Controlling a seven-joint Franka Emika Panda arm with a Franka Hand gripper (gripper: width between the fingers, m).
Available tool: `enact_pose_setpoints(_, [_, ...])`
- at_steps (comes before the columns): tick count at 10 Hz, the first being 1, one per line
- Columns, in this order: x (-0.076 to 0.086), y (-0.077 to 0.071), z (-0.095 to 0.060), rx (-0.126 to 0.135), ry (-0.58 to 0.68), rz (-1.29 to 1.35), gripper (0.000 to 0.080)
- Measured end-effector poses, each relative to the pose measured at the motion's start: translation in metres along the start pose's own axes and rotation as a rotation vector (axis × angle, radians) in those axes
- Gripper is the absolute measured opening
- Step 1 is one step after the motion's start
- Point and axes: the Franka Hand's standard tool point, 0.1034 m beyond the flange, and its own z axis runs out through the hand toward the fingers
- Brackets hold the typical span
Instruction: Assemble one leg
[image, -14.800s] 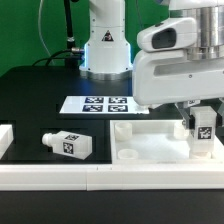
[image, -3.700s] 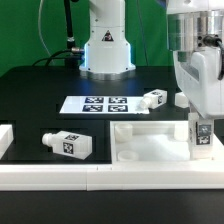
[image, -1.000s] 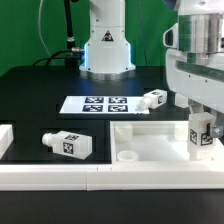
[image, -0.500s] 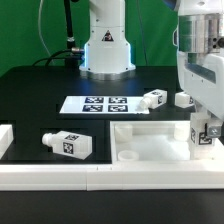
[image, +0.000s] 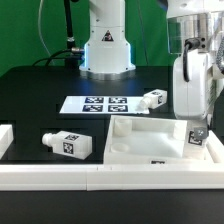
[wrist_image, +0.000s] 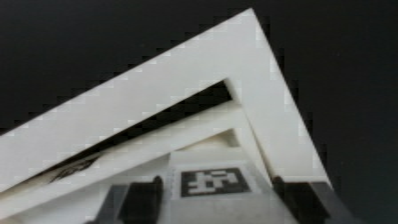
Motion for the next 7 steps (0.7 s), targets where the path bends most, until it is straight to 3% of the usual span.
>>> enact_pose_setpoints(3, [0.000, 0.000, 0.000, 0.005, 0.008, -0.034, 0.0287])
enact_pose_setpoints(5, [-0.007, 0.000, -0.009, 0.008, -0.003, -0.066, 0.0561])
enact_pose_setpoints(6, [-0.012, -0.004, -0.021, 0.017, -0.019, -0.101, 0.0630])
enact_pose_setpoints(7, [-0.015, -0.010, -0.033, 0.034, -0.032, -0.126, 0.0630])
